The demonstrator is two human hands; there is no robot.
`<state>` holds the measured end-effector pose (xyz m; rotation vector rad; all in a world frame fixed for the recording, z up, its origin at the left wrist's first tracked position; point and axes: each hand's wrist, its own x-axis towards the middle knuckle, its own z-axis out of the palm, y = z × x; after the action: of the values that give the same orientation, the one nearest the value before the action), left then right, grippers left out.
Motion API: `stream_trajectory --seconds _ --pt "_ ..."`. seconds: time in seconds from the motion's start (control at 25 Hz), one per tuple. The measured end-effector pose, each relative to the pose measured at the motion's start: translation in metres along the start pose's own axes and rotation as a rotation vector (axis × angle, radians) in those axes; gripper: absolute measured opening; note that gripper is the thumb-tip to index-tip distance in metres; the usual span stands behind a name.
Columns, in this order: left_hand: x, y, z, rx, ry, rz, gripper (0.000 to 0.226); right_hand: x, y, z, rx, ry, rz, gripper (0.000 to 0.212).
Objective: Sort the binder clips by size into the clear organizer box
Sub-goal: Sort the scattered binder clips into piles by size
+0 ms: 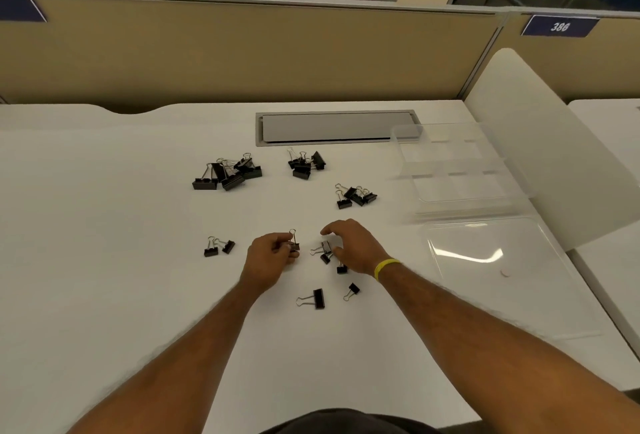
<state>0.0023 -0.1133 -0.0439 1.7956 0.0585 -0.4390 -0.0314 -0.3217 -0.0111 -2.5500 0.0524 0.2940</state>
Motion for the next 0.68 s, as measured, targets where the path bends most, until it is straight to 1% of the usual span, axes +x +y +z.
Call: stream_trajectory --seconds 0.12,0.36,0.56,0.68 --pt "-0.009 -0.005 -0.007 -0.054 0.007 -0.032 0.024 0.003 -0.006 -0.002 -0.099 -0.059 -0.059 0.042" --pt "-0.019 -0.011 -0.015 -0.111 0.045 -0.057 0.022 0.006 -0.01 -0.001 -0.177 -0.06 -0.107 0.032" --pt "-0.03 -0.011 -0.022 -0.123 0.117 -0.061 0.02 0.008 -0.009 0.002 -0.12 -0.037 -0.068 0.034" --pt "-0.036 -0.016 -0.036 -0.044 0.193 -0.05 0.018 0.01 -0.019 0.009 0.016 0.009 -0.034 0.03"
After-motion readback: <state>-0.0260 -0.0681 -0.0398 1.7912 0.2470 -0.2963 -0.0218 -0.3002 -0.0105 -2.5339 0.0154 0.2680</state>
